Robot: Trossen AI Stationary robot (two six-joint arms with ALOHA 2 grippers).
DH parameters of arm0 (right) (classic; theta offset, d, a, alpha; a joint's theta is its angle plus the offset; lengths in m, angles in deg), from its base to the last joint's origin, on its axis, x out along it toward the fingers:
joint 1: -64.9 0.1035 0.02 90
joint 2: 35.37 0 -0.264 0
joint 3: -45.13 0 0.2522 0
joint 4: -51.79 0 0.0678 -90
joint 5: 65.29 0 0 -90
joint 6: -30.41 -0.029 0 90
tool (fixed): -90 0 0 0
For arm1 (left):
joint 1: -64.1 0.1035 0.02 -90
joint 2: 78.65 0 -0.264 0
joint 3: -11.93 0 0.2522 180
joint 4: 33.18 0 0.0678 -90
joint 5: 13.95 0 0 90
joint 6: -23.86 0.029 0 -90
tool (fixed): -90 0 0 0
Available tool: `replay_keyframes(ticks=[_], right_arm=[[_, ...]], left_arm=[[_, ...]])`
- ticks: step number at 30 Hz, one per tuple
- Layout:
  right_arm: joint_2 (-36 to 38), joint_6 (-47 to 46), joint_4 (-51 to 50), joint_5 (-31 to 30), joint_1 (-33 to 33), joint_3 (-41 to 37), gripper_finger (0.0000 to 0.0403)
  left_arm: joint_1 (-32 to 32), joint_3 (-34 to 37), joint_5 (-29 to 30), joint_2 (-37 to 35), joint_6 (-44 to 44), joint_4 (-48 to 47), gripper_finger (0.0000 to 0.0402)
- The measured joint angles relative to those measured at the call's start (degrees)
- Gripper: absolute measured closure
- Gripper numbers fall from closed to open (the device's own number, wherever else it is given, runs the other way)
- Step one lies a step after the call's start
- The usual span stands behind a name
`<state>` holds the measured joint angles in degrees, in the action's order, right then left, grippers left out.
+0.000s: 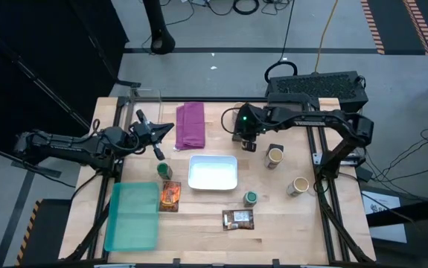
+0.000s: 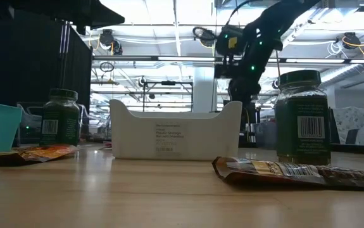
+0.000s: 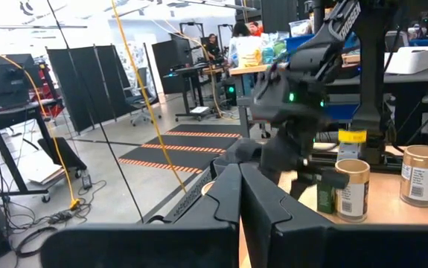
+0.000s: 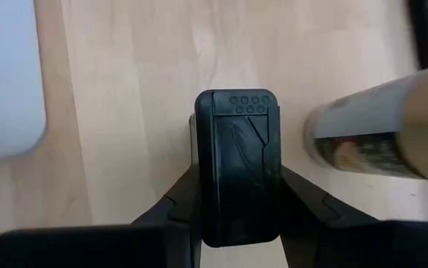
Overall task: Sort spices by type
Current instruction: Put the top black seasoning can into the black bin
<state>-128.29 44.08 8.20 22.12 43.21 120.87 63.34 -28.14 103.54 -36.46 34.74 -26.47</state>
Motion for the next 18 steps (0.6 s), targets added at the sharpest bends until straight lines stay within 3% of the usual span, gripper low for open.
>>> replay_keyframes(ticks=[7,14,18], right_arm=[[7.85,-6.20,-5.45,-0.69,-0.39,0.00,0.0301],[15.34,-13.63,-9.61,-14.06,-3.83,0.00,0.0301],[18.43,-22.43,-11.64,-15.80,-8.61,0.00,0.0301]], left_arm=[[0.00,0.00,0.00,0.00,-0.02,0.00,0.0396],[-0.02,0.00,0.00,0.00,-0.02,0.00,0.0396],[0.00,0.02,0.00,0.00,-0.02,0.01,0.0396]])
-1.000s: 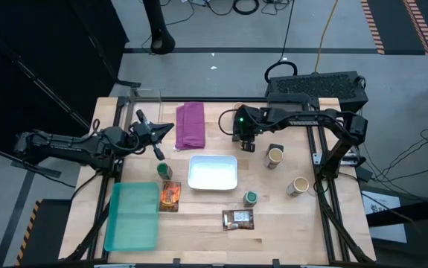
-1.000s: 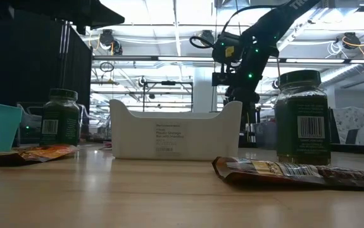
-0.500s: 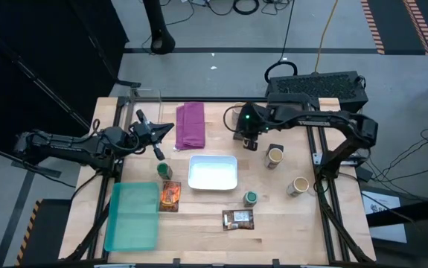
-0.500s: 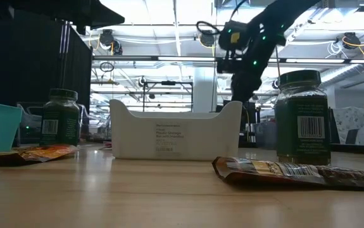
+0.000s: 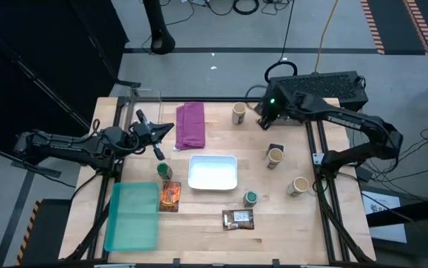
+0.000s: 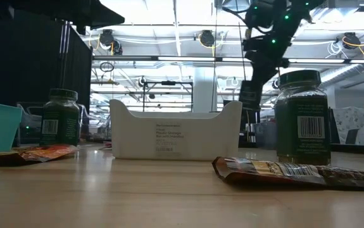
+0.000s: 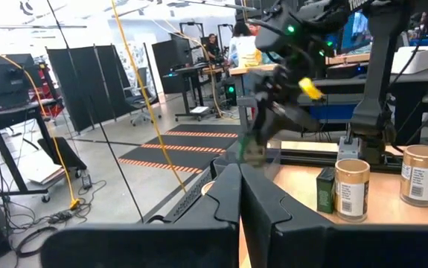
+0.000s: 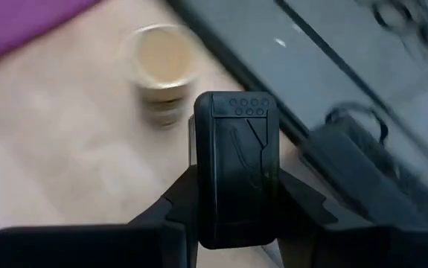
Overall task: Sort spices by type
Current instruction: Put the top black seasoning can into the black bin
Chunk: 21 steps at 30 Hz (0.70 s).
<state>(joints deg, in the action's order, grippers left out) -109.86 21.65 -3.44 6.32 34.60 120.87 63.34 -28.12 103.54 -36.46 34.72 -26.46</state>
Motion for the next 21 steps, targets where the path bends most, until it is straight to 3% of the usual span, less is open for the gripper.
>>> replay_keyframes(ticks=[4,7,10,15,21], right_arm=[[1.52,-11.10,-1.78,-4.53,-5.46,0.04,0.0301],[1.58,-15.38,-2.10,-2.89,-10.10,0.04,0.0301],[1.14,-17.33,-4.61,0.48,-14.46,0.07,0.0301],[-1.42,-18.48,-10.30,0.92,-20.25,0.07,0.0301],[-5.73,-17.40,-7.62,2.45,-23.02,0.07,0.0301]], left_arm=[[0.01,-0.01,0.00,0.01,0.00,0.00,0.0396],[-0.01,0.00,0.00,0.02,0.00,0.00,0.0396],[0.01,0.00,0.00,0.02,0.00,0.01,0.0396],[0.00,0.00,0.00,0.02,0.00,-0.01,0.0396],[0.00,0.00,0.00,0.02,-0.02,0.01,0.0396]])
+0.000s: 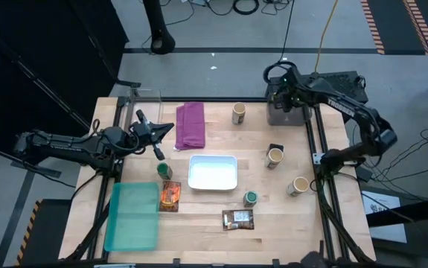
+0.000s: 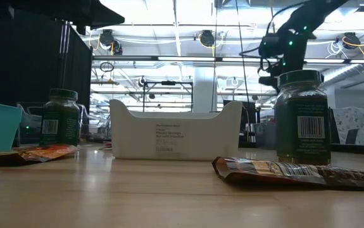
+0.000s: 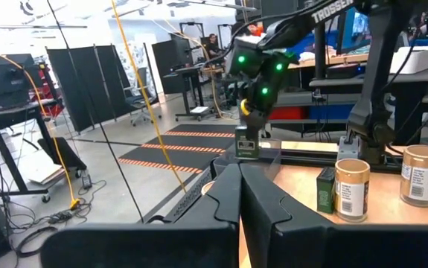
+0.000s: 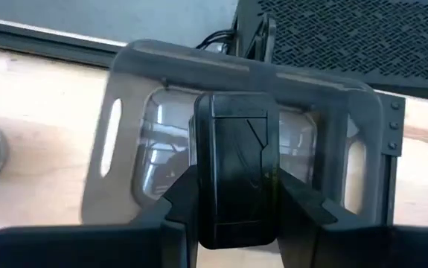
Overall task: Sort spices by type
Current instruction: Put the top black seasoning can into the black bin, then put the top left brown seasoning bottle into the blue bin
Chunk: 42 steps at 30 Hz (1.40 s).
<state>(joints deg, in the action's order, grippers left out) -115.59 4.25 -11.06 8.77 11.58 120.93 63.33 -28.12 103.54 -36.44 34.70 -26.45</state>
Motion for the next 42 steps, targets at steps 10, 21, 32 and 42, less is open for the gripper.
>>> replay_keyframes(ticks=[10,21,32,42], right_arm=[[-7.33,-0.20,6.33,3.51,-0.67,0.02,0.0301],[-8.73,-1.71,8.83,3.91,0.22,0.02,0.0290],[-8.75,-1.28,8.64,3.98,0.20,0.04,0.0241],[-6.62,2.04,11.24,3.88,0.18,0.02,0.0248]], left_arm=[[-0.01,0.00,0.00,0.00,-0.01,0.00,0.0396],[-0.01,0.00,0.00,0.01,-0.01,-0.01,0.0396],[0.01,0.00,0.00,0.01,0.01,0.00,0.0396],[0.00,0.00,0.00,0.02,0.00,-0.02,0.0396]])
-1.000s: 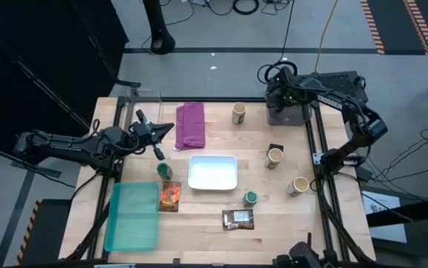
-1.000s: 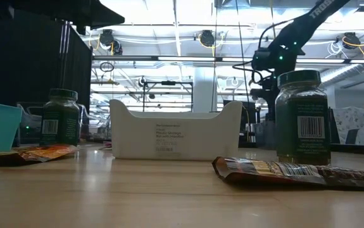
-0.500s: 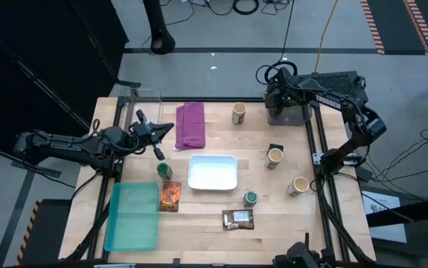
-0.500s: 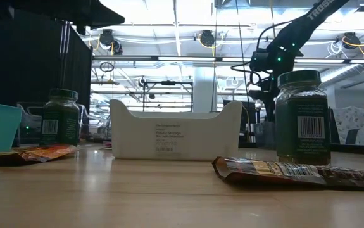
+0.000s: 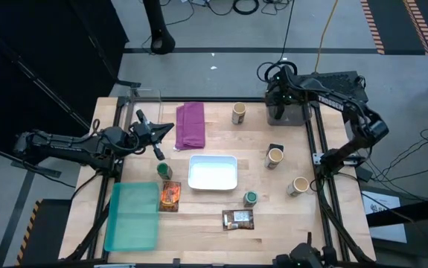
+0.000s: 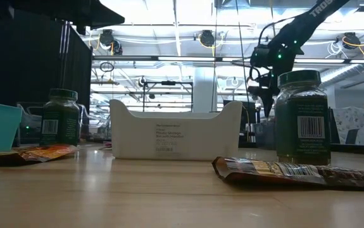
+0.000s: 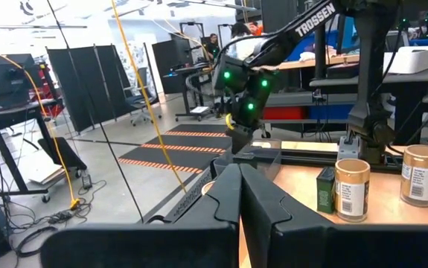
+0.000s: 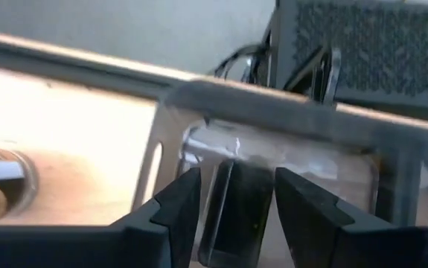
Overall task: Sort spices by type
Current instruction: Put the top left brown seasoning bottle into the blue bin
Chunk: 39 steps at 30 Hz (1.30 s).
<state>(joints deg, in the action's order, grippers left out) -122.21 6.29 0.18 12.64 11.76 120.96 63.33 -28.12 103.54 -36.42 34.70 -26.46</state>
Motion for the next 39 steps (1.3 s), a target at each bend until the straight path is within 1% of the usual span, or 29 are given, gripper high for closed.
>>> replay_keyframes(ticks=[4,6,9,12,14,17,19,21,23,26,29,31,35,39], right_arm=[[3.54,2.16,1.09,-2.16,0.02,0.36,0.0248],[6.20,3.72,1.11,-2.26,0.91,0.37,0.0248],[11.37,6.33,1.79,0.06,5.59,-0.96,0.0248],[17.83,7.68,5.95,0.32,14.60,-5.39,0.0248],[22.60,7.87,10.19,0.25,21.91,-9.82,0.0248],[29.04,7.70,20.14,0.28,33.27,-16.93,0.0248],[32.54,7.72,26.35,0.19,39.60,-21.10,0.0248],[35.24,8.68,31.24,-0.21,44.63,-23.86,0.0248],[36.79,9.89,33.52,-0.24,48.80,-25.87,0.0248],[37.28,10.34,33.42,-1.71,54.16,-27.60,0.0248],[37.15,11.43,33.42,-4.05,58.44,-28.51,0.0248],[37.05,11.86,33.40,-4.58,60.88,-28.78,0.0248],[37.04,12.92,33.84,-5.57,65.48,-28.85,0.0248],[39.02,13.29,34.42,-10.90,67.88,-28.85,0.0248]], left_arm=[[0.01,0.00,0.00,0.00,0.01,0.02,0.0396],[0.01,0.00,0.00,0.00,0.01,0.11,0.0396],[-0.01,0.00,-0.02,0.08,-0.03,1.98,0.0396],[-0.01,0.01,-1.22,0.75,-0.05,3.91,0.0396],[0.00,0.04,-4.15,1.84,-0.93,6.46,0.0396],[-0.14,0.04,-9.27,4.49,-1.56,13.71,0.0396],[-0.48,0.02,-12.56,7.38,-1.57,19.27,0.0396],[-0.89,-0.30,-13.56,10.77,-1.54,23.05,0.0396],[-1.25,-2.33,-13.62,14.38,-1.60,23.84,0.0396],[-1.37,-6.83,-13.49,20.24,-3.89,23.65,0.0396],[-1.39,-10.88,-13.72,25.70,-5.83,21.65,0.0396],[-1.39,-13.31,-13.72,28.84,-7.47,21.69,0.0396],[-1.13,-18.02,-13.41,32.67,-9.45,18.72,0.0396],[-1.08,-23.03,-13.22,34.30,-10.51,11.88,0.0396]])
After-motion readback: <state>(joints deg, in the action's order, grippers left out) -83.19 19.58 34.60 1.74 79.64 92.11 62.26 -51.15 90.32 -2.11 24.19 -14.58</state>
